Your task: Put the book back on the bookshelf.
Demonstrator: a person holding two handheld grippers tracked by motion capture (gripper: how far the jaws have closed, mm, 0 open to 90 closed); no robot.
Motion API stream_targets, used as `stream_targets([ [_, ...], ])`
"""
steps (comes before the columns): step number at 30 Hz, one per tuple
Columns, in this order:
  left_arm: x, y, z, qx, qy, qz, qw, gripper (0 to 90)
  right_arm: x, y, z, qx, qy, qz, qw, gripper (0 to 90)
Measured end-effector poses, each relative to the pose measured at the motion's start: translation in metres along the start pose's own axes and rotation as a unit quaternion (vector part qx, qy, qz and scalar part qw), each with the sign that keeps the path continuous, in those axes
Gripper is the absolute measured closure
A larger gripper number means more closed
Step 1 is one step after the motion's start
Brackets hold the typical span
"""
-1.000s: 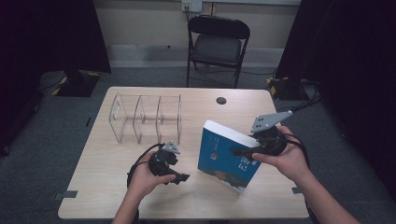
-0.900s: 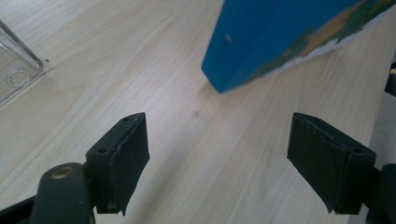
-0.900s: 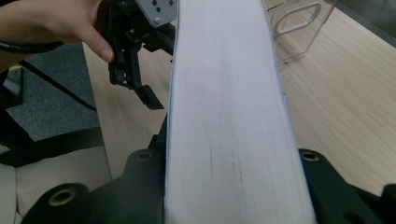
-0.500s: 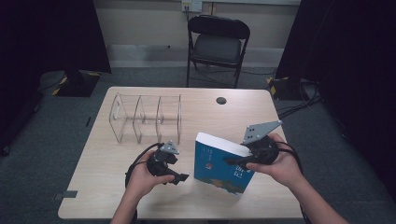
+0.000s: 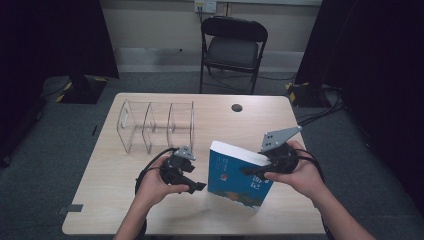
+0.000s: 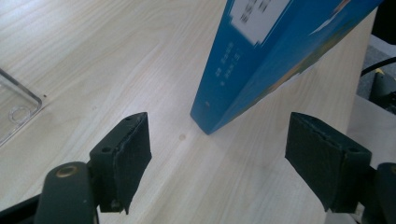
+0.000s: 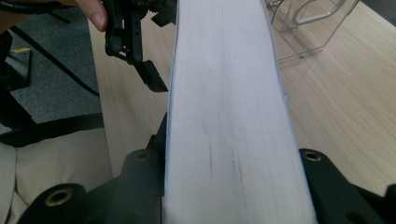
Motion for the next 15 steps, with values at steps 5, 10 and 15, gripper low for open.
stream_targets([
  [5, -0.010, -0.012, -0.001, 0.017, 0.003, 0.006, 0.9998, 22.7, 0.000, 0.000, 0.000, 0.000, 0.000, 0.001, 1.0000, 59.8],
  [10, -0.017, -0.022, -0.001, 0.029, 0.008, 0.014, 0.9995, 23.4, 0.000, 0.000, -0.001, 0.000, 0.000, 0.003, 1.0000, 59.7],
  [15, -0.023, -0.032, -0.001, 0.042, 0.008, 0.019, 0.9989, 23.5, 0.000, 0.000, -0.001, -0.002, -0.001, 0.003, 1.0000, 59.7],
])
Point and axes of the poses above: each handheld gripper's, and its own axes: x roughly forward along the jaws, y roughly out of its underside, z roughly to its left, the point moved 7 cm from there along x, roughly forward along the jaws, and after that the axes turned 15 degrees about x, right-handed, at the moved point
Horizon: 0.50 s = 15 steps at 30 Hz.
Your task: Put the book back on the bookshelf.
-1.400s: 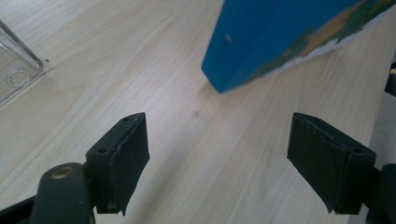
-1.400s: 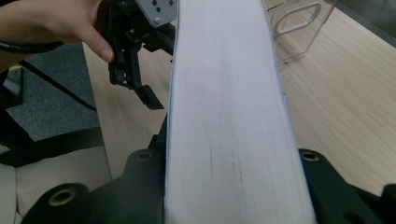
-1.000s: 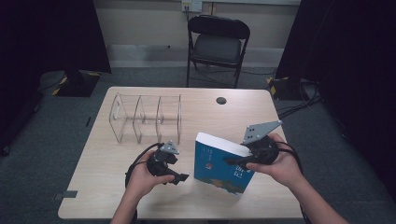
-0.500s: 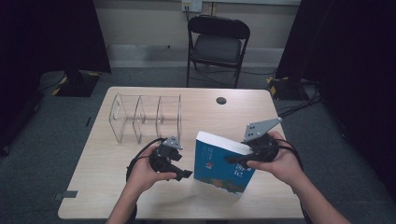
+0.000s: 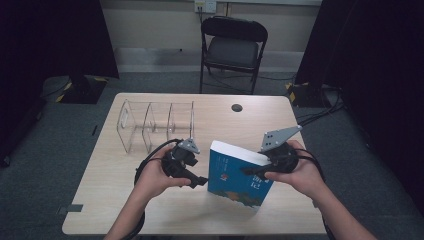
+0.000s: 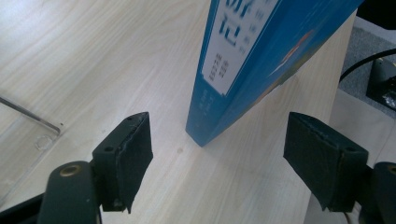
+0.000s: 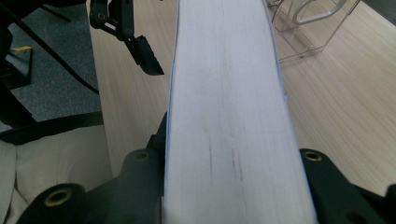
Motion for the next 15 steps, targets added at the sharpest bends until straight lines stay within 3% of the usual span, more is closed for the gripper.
stream_targets([
  [1, -0.002, -0.004, 0.001, 0.002, -0.001, 0.000, 1.0000, 23.5, 0.000, 0.000, 0.000, 0.000, -0.001, 0.001, 1.0000, 59.6],
  [2, -0.004, -0.004, 0.002, 0.018, 0.006, 0.010, 0.9998, 23.6, 0.000, 0.000, 0.000, -0.001, -0.002, 0.001, 1.0000, 59.6],
  [4, -0.004, -0.006, 0.002, 0.007, 0.003, 0.012, 0.9999, 23.7, 0.000, 0.000, -0.001, -0.003, -0.002, 0.001, 1.0000, 59.5],
  [5, -0.004, -0.007, 0.003, 0.016, 0.005, 0.014, 0.9998, 23.6, 0.000, 0.000, -0.001, -0.003, -0.003, 0.001, 1.0000, 59.5],
  [6, -0.004, -0.010, 0.003, 0.006, 0.002, 0.008, 0.9999, 23.3, 0.000, 0.000, -0.001, -0.001, -0.003, 0.002, 1.0000, 59.5],
  [11, -0.010, -0.019, 0.006, 0.006, -0.002, 0.003, 1.0000, 23.4, 0.000, 0.000, -0.001, -0.003, -0.004, 0.001, 1.0000, 59.4],
  [15, -0.011, -0.025, 0.005, 0.009, 0.009, 0.004, 0.9999, 23.5, 0.000, 0.000, -0.001, -0.002, -0.004, 0.002, 1.0000, 59.3],
])
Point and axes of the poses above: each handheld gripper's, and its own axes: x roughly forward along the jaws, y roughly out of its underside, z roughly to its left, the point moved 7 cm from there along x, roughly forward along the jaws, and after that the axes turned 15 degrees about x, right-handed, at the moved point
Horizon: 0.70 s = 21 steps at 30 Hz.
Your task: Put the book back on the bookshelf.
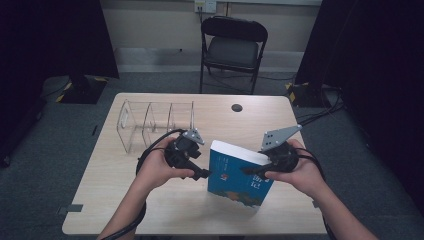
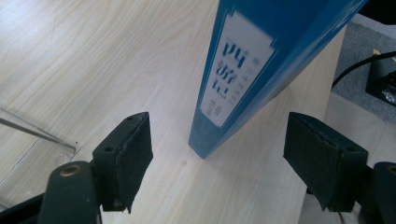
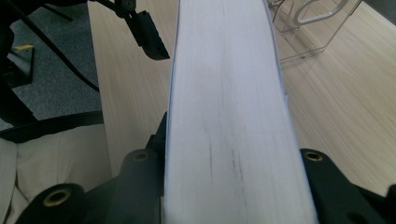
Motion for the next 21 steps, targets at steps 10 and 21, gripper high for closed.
stream_targets([
  [10, -0.002, -0.012, 0.001, 0.012, 0.003, 0.000, 0.9999, 23.0, 0.000, 0.000, -0.001, -0.002, -0.002, 0.000, 1.0000, 59.1],
  [21, -0.005, -0.029, 0.001, 0.027, 0.003, -0.013, 0.9996, 22.6, 0.000, -0.001, -0.002, -0.003, -0.003, -0.002, 1.0000, 58.7],
])
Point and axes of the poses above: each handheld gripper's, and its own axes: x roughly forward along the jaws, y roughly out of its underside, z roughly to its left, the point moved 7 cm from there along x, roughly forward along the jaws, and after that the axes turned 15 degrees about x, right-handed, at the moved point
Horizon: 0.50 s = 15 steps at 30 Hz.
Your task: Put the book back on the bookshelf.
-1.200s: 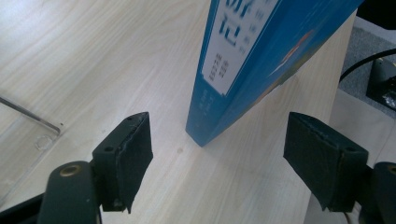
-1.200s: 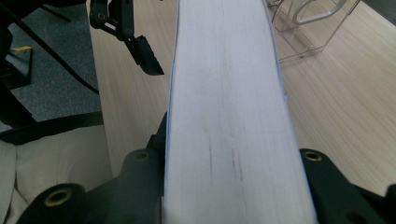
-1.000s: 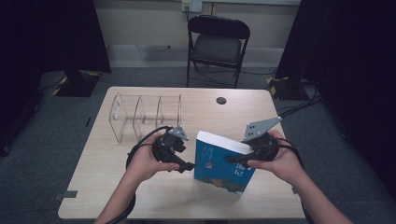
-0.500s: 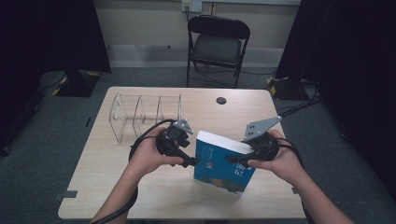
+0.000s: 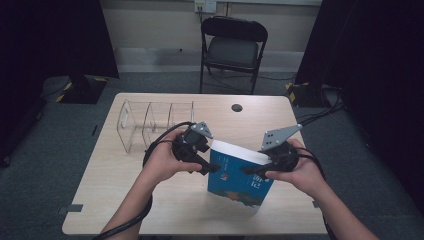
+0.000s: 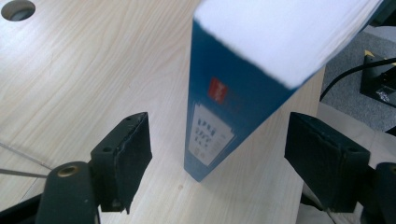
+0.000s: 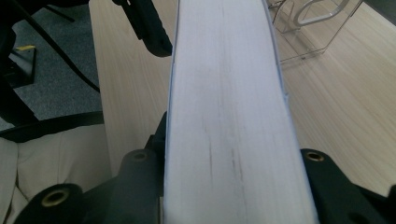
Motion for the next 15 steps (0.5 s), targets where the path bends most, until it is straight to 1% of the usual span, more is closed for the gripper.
stream_targets([
  [4, -0.0018, -0.0038, 0.0010, 0.001, 0.000, -0.004, 1.0000, 22.7, 0.0000, 0.0000, 0.0002, 0.001, 0.000, -0.002, 1.0000, 58.4],
  [8, -0.0021, -0.0055, 0.0020, 0.005, -0.001, -0.002, 1.0000, 22.7, -0.0001, 0.0000, 0.0003, 0.002, 0.000, -0.003, 1.0000, 58.1],
  [12, -0.0012, -0.0076, 0.0023, 0.002, 0.000, -0.004, 1.0000, 22.5, -0.0001, -0.0001, 0.0002, 0.002, -0.001, -0.005, 1.0000, 57.9],
  [15, 0.0000, -0.0098, 0.0019, 0.006, 0.002, -0.007, 1.0000, 22.7, -0.0002, -0.0001, -0.0001, 0.001, -0.001, -0.006, 1.0000, 57.8],
])
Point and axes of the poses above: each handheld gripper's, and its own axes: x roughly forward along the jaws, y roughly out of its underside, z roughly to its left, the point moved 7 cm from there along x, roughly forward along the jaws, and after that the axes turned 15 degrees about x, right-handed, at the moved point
